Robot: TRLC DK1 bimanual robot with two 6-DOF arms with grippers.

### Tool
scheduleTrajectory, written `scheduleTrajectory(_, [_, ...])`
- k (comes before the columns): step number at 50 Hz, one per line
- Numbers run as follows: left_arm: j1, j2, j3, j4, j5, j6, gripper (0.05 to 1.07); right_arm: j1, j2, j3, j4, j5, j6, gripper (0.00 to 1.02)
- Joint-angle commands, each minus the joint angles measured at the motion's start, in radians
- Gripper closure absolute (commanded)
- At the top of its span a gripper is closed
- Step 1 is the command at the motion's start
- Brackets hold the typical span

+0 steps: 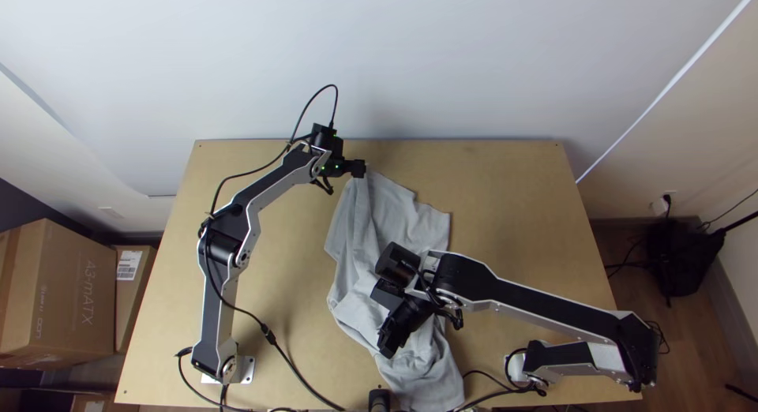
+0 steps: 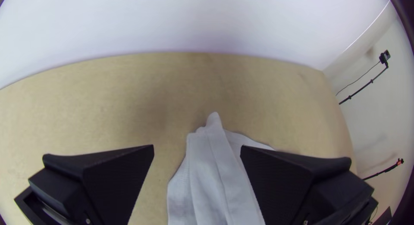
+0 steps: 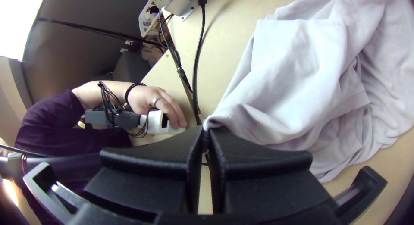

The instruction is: Fold the t-shirt

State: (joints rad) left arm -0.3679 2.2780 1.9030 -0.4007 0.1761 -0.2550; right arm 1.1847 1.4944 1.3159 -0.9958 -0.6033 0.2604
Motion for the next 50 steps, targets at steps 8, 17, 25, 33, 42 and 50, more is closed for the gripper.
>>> scheduleTrajectory(8, [-0.022, 0.057, 0.076, 0.013, 0.002, -0.023, 0.23, 0.023, 0.015, -0.007, 0.000, -0.018, -0.004, 1.00])
scheduleTrajectory(17, [-0.028, 0.064, 0.070, 0.042, -0.021, -0.035, 0.62, 0.018, 0.017, -0.001, 0.000, -0.018, -0.001, 1.00])
scheduleTrajectory(25, [-0.034, 0.071, 0.053, 0.051, -0.024, -0.030, 0.72, 0.000, 0.012, 0.006, 0.000, -0.018, 0.000, 1.00])
scheduleTrajectory(33, [-0.042, 0.081, 0.036, 0.049, -0.024, -0.027, 0.73, -0.028, -0.002, 0.009, 0.000, -0.018, 0.002, 1.00])
scheduleTrajectory(42, [-0.051, 0.092, 0.041, 0.051, -0.024, -0.012, 0.65, -0.034, -0.011, -0.001, -0.001, -0.018, 0.005, 1.00])
scheduleTrajectory(50, [-0.054, 0.100, 0.047, 0.045, -0.027, -0.007, 0.64, -0.034, -0.013, -0.001, -0.003, -0.016, 0.005, 1.00])
